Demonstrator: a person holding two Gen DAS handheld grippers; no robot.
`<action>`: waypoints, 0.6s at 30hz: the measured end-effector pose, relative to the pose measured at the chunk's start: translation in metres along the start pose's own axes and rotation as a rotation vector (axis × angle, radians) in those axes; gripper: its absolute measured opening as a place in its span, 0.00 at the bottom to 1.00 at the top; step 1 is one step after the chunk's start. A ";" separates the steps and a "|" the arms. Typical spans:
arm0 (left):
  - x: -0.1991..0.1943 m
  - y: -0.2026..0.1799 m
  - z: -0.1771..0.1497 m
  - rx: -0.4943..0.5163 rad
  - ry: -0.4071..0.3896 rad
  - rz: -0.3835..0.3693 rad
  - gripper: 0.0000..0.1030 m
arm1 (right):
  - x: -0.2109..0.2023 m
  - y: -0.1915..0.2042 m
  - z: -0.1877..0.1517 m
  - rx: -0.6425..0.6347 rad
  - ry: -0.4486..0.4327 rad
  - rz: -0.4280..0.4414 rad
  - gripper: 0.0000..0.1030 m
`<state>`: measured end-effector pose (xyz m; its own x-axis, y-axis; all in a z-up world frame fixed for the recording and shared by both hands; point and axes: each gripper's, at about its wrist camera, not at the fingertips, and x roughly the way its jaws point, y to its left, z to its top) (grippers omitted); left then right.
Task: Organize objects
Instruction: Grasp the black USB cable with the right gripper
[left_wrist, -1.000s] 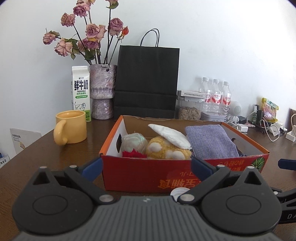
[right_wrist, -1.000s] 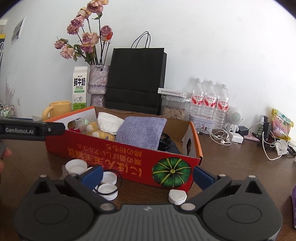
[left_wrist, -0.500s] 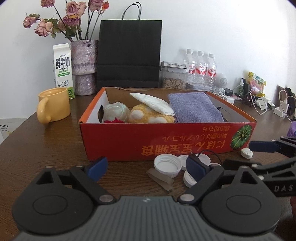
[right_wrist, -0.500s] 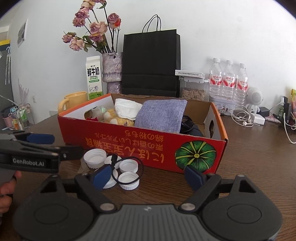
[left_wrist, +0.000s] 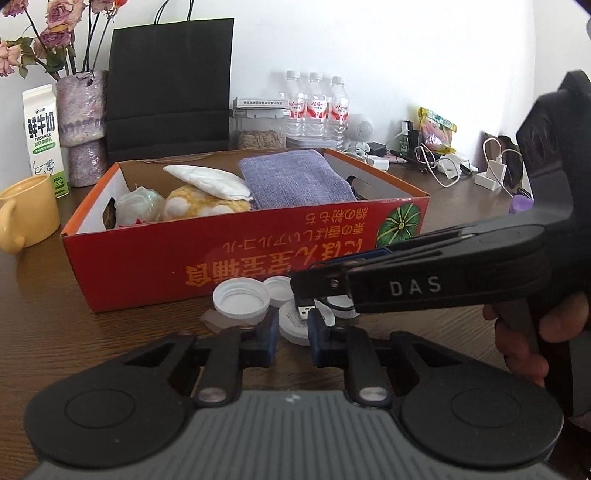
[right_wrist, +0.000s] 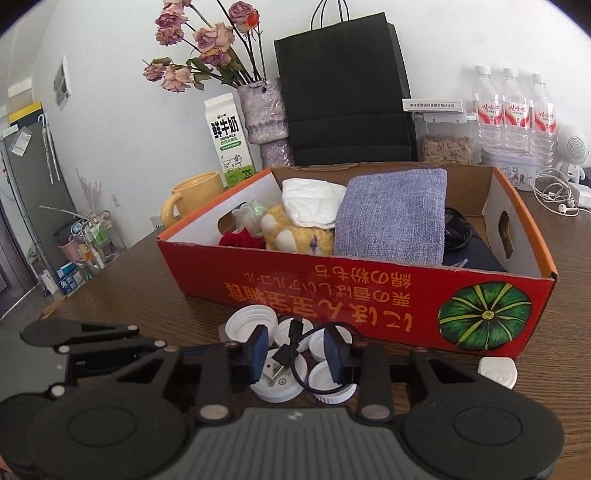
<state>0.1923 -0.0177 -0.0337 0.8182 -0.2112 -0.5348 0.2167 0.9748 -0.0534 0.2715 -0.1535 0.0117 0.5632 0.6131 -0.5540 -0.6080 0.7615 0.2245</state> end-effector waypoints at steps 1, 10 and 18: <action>0.003 -0.001 0.000 0.002 0.014 0.001 0.16 | 0.003 0.000 0.000 0.002 0.012 0.001 0.24; 0.012 -0.008 -0.001 0.043 0.069 -0.030 0.17 | 0.011 0.003 -0.003 -0.005 0.022 -0.013 0.14; 0.008 -0.007 0.001 0.021 0.026 -0.024 0.23 | 0.008 0.003 -0.006 0.005 0.013 0.002 0.14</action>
<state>0.1984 -0.0261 -0.0370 0.7989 -0.2320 -0.5549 0.2471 0.9678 -0.0489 0.2710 -0.1477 0.0035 0.5546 0.6118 -0.5640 -0.6064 0.7613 0.2295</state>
